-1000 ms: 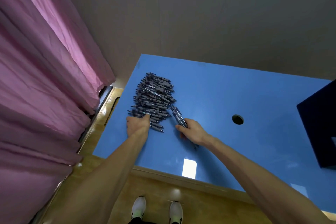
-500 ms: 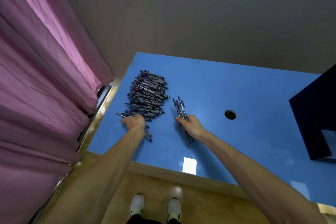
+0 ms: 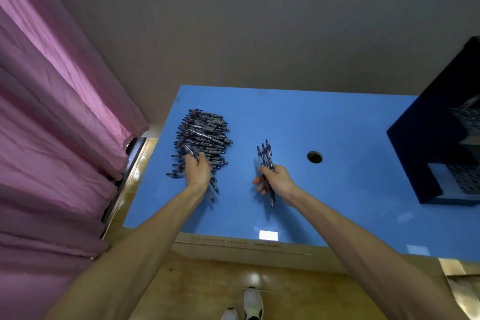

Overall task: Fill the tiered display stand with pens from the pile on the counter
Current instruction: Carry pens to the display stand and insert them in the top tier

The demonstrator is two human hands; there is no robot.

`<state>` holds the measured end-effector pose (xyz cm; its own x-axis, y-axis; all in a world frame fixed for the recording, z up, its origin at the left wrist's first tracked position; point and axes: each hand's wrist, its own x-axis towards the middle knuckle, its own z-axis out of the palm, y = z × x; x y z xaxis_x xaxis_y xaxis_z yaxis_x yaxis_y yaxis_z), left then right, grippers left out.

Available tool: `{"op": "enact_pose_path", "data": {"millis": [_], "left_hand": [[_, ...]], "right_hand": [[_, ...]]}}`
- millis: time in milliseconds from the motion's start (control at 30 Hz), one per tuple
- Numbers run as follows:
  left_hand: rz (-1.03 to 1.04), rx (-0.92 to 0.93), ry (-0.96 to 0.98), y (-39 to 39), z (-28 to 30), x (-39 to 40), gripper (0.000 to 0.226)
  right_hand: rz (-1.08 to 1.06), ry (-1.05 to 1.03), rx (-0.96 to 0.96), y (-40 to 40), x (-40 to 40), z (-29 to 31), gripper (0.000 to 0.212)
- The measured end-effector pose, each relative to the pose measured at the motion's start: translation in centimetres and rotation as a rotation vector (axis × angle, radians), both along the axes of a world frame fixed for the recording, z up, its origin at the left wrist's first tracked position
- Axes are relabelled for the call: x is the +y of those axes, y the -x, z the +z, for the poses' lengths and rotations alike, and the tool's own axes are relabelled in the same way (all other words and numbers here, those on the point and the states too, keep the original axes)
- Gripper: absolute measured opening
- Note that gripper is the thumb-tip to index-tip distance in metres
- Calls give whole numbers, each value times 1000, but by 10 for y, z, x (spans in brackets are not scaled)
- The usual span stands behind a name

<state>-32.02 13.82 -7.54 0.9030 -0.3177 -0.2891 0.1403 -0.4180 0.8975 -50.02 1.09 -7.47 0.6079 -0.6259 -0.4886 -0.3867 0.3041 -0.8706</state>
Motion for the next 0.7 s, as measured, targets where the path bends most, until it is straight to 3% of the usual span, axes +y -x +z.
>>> {"op": "enact_pose_path", "data": {"millis": [200,467,700], "left_hand": [[-210,95,82,9,26,-6,10],[-585,189,277,101,83,-84,17],[-755,50,342,195,134,-148,23]], "right_hand": [[-190,84,-3,22,6,19,19],[-389,196,1,114,-22,61,19],[-502,321,-83,217,-77,113,26]]}}
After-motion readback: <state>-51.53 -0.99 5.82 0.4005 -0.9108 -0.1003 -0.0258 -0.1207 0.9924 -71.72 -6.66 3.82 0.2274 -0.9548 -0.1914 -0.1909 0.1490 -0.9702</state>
